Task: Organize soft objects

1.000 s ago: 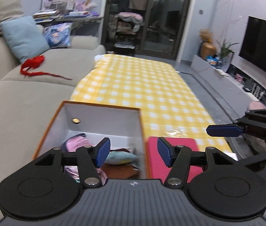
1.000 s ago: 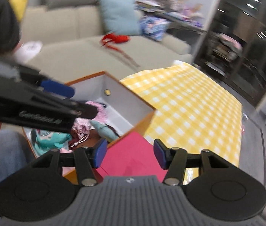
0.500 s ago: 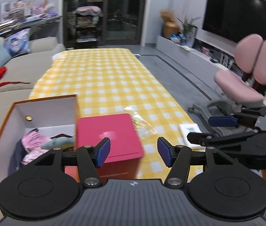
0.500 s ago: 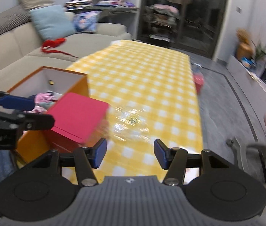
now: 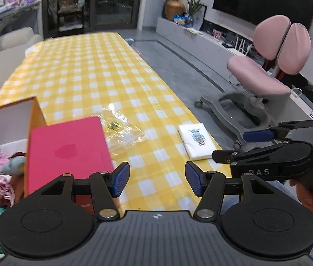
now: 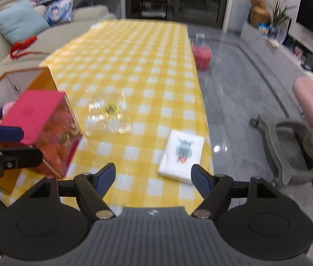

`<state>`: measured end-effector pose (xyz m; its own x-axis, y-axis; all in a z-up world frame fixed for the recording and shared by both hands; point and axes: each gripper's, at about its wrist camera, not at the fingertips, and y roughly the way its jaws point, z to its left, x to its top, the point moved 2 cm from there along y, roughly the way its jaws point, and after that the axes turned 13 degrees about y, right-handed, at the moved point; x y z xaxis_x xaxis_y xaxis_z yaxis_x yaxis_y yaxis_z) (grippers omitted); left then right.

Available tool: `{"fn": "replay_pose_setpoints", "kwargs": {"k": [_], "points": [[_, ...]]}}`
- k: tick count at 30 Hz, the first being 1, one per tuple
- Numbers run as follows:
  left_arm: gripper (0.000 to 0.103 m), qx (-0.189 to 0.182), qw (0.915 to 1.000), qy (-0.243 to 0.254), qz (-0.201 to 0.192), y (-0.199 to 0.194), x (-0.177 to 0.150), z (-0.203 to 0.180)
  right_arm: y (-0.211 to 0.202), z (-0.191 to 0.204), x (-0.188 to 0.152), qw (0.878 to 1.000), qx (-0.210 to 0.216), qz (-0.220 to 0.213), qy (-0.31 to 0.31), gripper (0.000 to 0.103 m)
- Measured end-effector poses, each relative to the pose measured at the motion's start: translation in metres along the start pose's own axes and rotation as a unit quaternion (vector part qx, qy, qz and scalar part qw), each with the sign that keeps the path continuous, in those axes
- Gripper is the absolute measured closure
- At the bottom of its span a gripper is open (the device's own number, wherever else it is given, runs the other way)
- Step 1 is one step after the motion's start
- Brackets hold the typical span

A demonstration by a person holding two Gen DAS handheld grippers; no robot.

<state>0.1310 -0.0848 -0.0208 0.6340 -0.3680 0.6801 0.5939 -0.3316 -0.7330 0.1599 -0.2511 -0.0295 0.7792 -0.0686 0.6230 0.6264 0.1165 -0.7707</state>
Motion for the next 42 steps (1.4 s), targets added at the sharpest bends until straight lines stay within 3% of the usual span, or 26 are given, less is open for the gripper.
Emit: {"fn": "replay_pose_setpoints", "kwargs": {"k": [2,4,9,18,23,31,37,42], "points": [[0.035,-0.005,1.0000,-0.002,0.006,0.007,0.002,-0.001,0.011,-0.008,0.000,1.000,-0.002,0.025,0.002,0.020],[0.035,-0.009,0.9999,-0.001,0.011,0.016,0.006,-0.001,0.025,-0.015,0.000,0.999,-0.008,0.047,0.005,0.018],[0.035,-0.012,0.9995,0.000,0.029,0.037,0.013,0.000,0.054,-0.031,0.006,0.997,-0.024,0.067,0.001,0.010],[0.035,-0.013,0.9985,0.004,0.053,0.065,0.027,0.005,0.125,-0.050,0.029,0.989,-0.050,0.125,0.062,0.010],[0.035,-0.011,0.9979,0.012,0.062,0.078,0.034,0.007,0.150,-0.055,0.027,0.984,-0.054,0.147,0.084,0.028],[0.035,0.026,0.9932,0.061,0.095,0.103,0.047,0.007,0.161,-0.058,0.023,0.979,-0.048,0.172,0.100,0.040],[0.035,0.034,0.9815,0.132,0.135,0.128,0.057,0.007,0.156,-0.050,0.023,0.985,-0.044,0.150,0.076,0.050],[0.035,0.016,0.9617,0.210,0.176,0.156,0.065,0.003,0.146,-0.046,0.025,0.990,-0.011,0.122,0.071,0.051]]}}
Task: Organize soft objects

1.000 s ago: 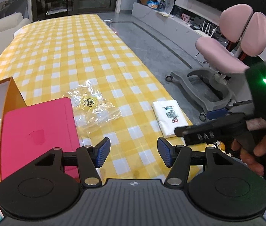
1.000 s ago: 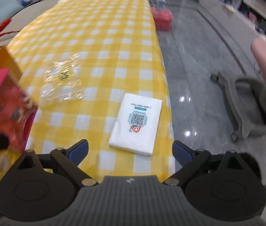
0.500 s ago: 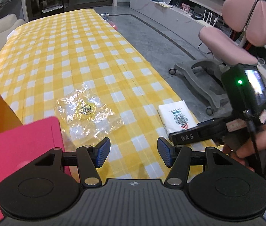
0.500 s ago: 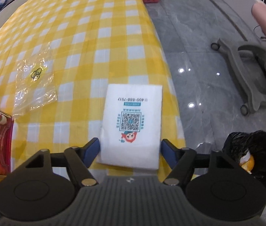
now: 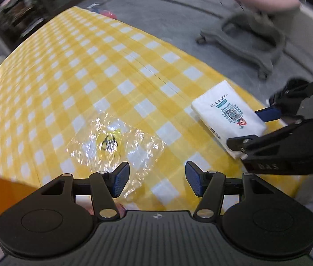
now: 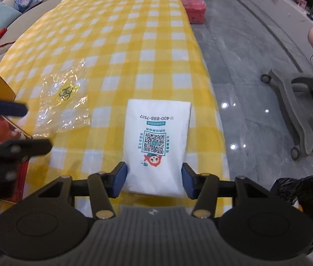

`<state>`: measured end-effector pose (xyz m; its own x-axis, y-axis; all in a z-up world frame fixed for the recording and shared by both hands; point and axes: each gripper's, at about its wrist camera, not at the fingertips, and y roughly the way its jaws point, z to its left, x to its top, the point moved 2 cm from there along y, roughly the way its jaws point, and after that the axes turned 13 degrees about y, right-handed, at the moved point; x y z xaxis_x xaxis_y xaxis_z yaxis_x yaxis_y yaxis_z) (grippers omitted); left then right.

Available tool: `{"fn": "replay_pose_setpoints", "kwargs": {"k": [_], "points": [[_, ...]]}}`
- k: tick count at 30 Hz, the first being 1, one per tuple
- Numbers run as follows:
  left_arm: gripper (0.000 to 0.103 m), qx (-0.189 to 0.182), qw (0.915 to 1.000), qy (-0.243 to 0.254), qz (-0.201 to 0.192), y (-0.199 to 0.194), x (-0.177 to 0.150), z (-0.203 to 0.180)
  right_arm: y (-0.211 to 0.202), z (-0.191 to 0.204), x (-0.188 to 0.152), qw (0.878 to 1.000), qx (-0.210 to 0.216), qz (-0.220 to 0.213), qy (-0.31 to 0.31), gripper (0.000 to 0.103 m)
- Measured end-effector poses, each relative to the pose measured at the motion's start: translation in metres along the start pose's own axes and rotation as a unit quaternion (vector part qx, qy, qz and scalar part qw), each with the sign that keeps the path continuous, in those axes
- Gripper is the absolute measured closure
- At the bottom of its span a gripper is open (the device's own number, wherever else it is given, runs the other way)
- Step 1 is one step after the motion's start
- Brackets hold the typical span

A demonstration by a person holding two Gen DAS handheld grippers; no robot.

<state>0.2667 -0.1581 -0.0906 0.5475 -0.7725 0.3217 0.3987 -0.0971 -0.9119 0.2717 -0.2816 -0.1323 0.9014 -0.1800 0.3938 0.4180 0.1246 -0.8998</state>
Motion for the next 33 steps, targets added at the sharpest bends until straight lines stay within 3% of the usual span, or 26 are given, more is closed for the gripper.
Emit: {"fn": "replay_pose_setpoints", "kwargs": {"k": [6,12,16,18,20,21,26,29,33], "points": [[0.035,-0.022,0.9940,0.071,0.080,0.041,0.017,0.004,0.006,-0.003,-0.001,1.000,0.010,0.021,0.015,0.050],[0.035,-0.035,0.9883,0.066,0.133,0.068,0.023,0.014,0.009,-0.001,0.000,1.000,0.009,0.023,0.014,0.050],[0.049,-0.040,0.9856,0.058,0.153,0.079,0.019,0.019,0.008,-0.002,0.000,0.999,0.014,0.024,0.017,0.050],[0.058,-0.060,0.9860,0.042,0.150,0.079,0.019,0.024,0.008,-0.002,0.000,0.999,0.015,0.025,0.017,0.050],[0.075,-0.092,0.9843,0.018,0.150,0.081,0.017,0.030,0.009,-0.001,0.000,0.999,0.016,0.026,0.016,0.050],[0.078,-0.099,0.9837,0.012,0.150,0.081,0.017,0.030,0.010,-0.001,0.000,0.999,0.015,0.026,0.014,0.050],[0.103,-0.113,0.9832,0.018,0.142,0.083,0.014,0.026,0.010,0.001,0.000,1.000,0.011,0.028,0.005,0.050],[0.103,-0.083,0.9862,0.027,0.141,0.084,0.010,0.026,0.010,0.000,0.000,1.000,0.011,0.028,0.004,0.050],[0.103,-0.077,0.9901,0.027,0.114,0.071,0.012,0.022,0.010,0.002,0.000,1.000,0.008,0.027,-0.002,0.050]]}}
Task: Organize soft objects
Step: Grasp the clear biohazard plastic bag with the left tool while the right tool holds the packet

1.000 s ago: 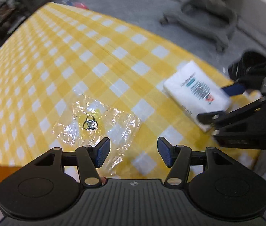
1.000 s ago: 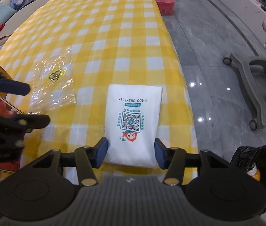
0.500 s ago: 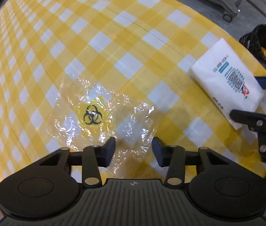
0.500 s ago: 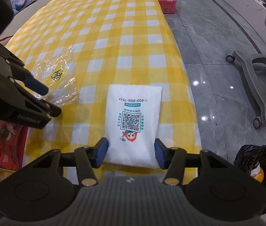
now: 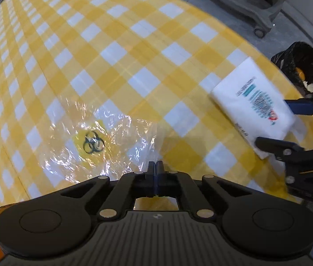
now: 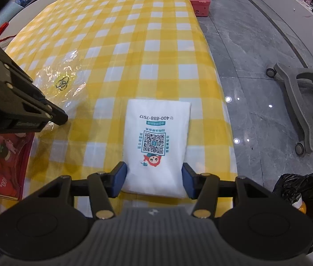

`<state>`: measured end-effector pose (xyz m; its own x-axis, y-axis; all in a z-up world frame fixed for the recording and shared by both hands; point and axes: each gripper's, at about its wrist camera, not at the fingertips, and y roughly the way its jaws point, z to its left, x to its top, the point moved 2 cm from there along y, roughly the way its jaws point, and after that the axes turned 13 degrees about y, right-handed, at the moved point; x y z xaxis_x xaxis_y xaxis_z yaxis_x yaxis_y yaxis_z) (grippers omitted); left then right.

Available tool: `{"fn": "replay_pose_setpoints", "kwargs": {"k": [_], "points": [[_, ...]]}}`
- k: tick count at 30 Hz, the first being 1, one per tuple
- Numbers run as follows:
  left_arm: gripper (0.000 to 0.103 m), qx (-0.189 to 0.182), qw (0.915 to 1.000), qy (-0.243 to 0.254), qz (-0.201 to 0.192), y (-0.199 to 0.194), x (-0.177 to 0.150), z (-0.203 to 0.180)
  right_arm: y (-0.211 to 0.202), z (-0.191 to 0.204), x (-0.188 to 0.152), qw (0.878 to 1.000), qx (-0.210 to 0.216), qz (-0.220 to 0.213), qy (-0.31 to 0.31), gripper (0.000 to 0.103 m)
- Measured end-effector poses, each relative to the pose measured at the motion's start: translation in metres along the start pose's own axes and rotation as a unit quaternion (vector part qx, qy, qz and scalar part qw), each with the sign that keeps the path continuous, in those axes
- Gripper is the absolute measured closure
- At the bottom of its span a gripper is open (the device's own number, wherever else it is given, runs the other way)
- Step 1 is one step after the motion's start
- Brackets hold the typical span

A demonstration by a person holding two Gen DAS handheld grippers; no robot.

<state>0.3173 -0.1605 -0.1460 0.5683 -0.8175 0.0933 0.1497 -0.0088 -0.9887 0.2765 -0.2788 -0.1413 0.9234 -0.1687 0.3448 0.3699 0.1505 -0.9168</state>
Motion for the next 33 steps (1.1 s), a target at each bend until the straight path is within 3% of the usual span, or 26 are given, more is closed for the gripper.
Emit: {"fn": "replay_pose_setpoints", "kwargs": {"k": [7,14,16,19,21,22,24,25,26,30,33], "points": [[0.103,-0.015,0.9983,-0.001,-0.056,-0.038,0.000,-0.020,-0.001,-0.003,0.000,1.000,0.006,0.001,0.008,0.050],[0.103,-0.073,0.9932,0.004,-0.091,-0.057,-0.020,-0.058,-0.006,-0.016,0.001,0.998,0.021,0.012,0.052,0.050],[0.103,-0.073,0.9927,0.008,-0.096,-0.055,-0.028,-0.071,-0.012,-0.017,-0.004,0.998,0.032,0.014,0.056,0.050],[0.102,-0.042,0.9928,0.025,-0.109,-0.050,-0.036,-0.086,-0.023,-0.014,-0.014,0.997,0.045,0.016,0.053,0.050],[0.094,-0.015,0.9926,0.026,-0.118,-0.049,-0.042,-0.092,-0.026,-0.011,-0.020,0.997,0.051,0.023,0.048,0.050],[0.083,0.001,0.9923,0.032,-0.120,-0.047,-0.044,-0.095,-0.027,-0.009,-0.023,0.997,0.050,0.024,0.044,0.050],[0.056,0.031,0.9906,0.042,-0.127,-0.044,-0.047,-0.101,-0.027,-0.006,-0.024,0.998,0.042,0.024,0.035,0.050],[0.037,0.048,0.9888,0.043,-0.134,-0.044,-0.049,-0.103,-0.026,-0.006,-0.024,0.998,0.040,0.026,0.035,0.050],[0.027,0.062,0.9870,0.040,-0.143,-0.044,-0.052,-0.105,-0.026,-0.007,-0.024,0.998,0.040,0.028,0.036,0.050],[0.024,0.087,0.9859,0.014,-0.142,-0.033,-0.053,-0.107,-0.023,-0.012,-0.024,0.997,0.045,0.033,0.052,0.050],[0.025,0.078,0.9878,-0.029,-0.131,-0.021,-0.054,-0.100,-0.021,-0.016,-0.023,0.995,0.053,0.037,0.069,0.050]]}}
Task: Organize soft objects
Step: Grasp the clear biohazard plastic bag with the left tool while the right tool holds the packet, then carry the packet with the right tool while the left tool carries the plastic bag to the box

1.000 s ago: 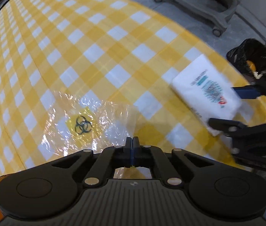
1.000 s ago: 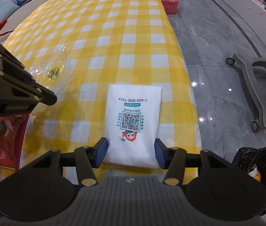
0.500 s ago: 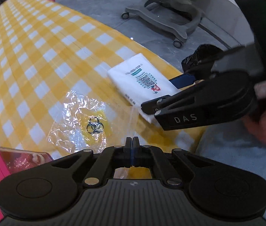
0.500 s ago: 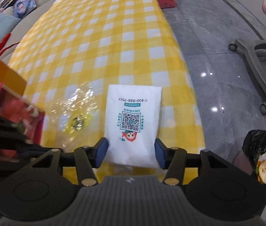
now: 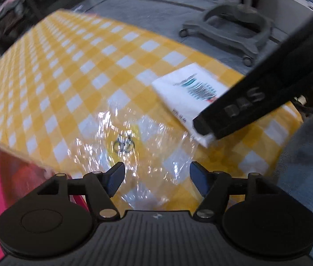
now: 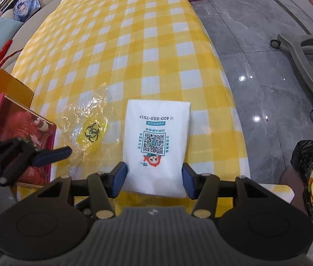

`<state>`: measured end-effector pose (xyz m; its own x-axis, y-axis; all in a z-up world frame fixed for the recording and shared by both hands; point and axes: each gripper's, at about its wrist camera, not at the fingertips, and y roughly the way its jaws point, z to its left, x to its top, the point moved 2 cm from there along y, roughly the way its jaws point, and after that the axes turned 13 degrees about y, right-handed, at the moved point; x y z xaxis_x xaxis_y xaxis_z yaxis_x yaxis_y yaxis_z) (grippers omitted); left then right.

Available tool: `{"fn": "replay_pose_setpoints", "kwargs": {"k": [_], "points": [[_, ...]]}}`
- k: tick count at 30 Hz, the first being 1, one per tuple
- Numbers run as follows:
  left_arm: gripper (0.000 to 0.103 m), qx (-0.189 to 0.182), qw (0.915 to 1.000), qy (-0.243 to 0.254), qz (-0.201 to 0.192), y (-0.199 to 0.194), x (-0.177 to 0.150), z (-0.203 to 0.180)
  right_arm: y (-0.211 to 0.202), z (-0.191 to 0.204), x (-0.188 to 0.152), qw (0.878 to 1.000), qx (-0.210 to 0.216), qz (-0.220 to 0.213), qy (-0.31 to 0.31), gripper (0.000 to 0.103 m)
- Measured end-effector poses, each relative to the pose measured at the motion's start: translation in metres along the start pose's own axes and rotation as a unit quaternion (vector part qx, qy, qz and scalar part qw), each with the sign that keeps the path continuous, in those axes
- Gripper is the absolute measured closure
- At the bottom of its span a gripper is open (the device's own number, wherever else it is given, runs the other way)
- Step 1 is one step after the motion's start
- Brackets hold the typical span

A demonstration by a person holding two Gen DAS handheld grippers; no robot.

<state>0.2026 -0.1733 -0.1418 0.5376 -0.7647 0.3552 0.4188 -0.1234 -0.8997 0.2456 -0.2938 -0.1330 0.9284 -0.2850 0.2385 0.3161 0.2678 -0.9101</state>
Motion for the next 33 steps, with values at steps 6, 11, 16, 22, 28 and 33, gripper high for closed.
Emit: {"fn": "replay_pose_setpoints", "kwargs": {"k": [6,11,16,22,28,33], "points": [[0.050,-0.048,0.9942,-0.096,-0.005,0.008,-0.011,0.019,0.002,0.002,0.000,1.000,0.001,0.002,-0.006,0.050],[0.078,-0.042,0.9926,-0.114,-0.007,0.006,-0.013,0.024,0.003,0.002,0.000,1.000,0.005,0.007,-0.005,0.050],[0.103,-0.032,0.9922,-0.121,-0.003,0.003,-0.012,0.025,0.003,0.002,0.000,1.000,0.002,0.004,-0.009,0.050],[0.103,-0.015,0.9917,-0.119,-0.046,-0.035,-0.012,0.017,-0.004,0.008,-0.001,0.999,-0.017,-0.018,-0.034,0.050],[0.103,-0.018,0.9850,-0.142,-0.096,-0.085,-0.016,0.017,-0.029,0.007,-0.010,0.998,-0.002,-0.053,-0.031,0.050],[0.103,-0.021,0.9815,-0.159,-0.105,-0.121,-0.022,0.023,-0.057,0.009,-0.026,0.997,0.014,-0.078,-0.018,0.050]]}}
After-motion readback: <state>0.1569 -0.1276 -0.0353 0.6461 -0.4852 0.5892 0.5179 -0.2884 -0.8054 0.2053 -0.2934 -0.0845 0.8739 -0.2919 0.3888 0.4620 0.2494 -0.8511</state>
